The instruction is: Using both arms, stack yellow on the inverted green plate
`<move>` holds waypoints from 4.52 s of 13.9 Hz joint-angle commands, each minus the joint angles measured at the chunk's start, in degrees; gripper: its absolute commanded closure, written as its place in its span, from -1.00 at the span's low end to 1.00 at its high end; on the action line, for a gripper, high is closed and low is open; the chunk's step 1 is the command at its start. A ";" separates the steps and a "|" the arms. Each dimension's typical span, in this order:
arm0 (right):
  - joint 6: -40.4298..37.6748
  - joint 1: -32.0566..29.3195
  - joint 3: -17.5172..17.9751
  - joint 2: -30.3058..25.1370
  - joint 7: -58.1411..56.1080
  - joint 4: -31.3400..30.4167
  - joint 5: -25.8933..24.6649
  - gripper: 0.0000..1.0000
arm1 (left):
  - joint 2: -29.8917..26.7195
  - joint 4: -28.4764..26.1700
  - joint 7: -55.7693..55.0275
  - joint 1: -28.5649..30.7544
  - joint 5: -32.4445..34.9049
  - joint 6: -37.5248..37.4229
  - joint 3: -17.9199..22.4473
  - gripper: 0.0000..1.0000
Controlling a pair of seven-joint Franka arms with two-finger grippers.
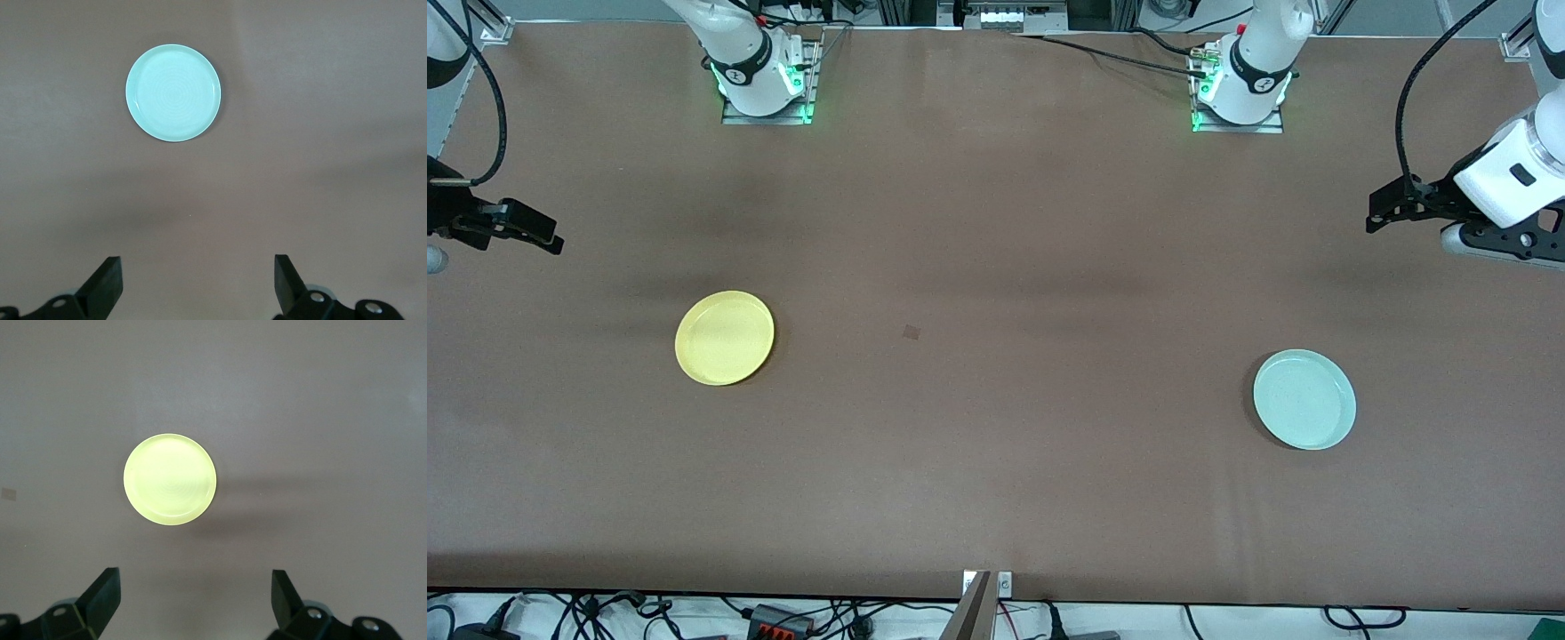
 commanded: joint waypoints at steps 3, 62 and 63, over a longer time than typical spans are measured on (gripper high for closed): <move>-0.88 -0.72 0.49 -1.62 -0.58 -1.46 0.38 -1.00 | 0.94 2.00 -0.43 -0.15 -0.19 -1.33 0.09 -1.00; 14.50 -2.47 0.58 37.67 0.12 -0.67 -0.14 0.54 | 29.50 12.55 11.11 -2.24 12.44 23.28 0.09 0.98; 14.50 -2.56 0.58 37.76 0.12 -0.67 -0.14 0.74 | 29.42 12.55 6.30 -5.13 14.81 21.27 0.27 0.98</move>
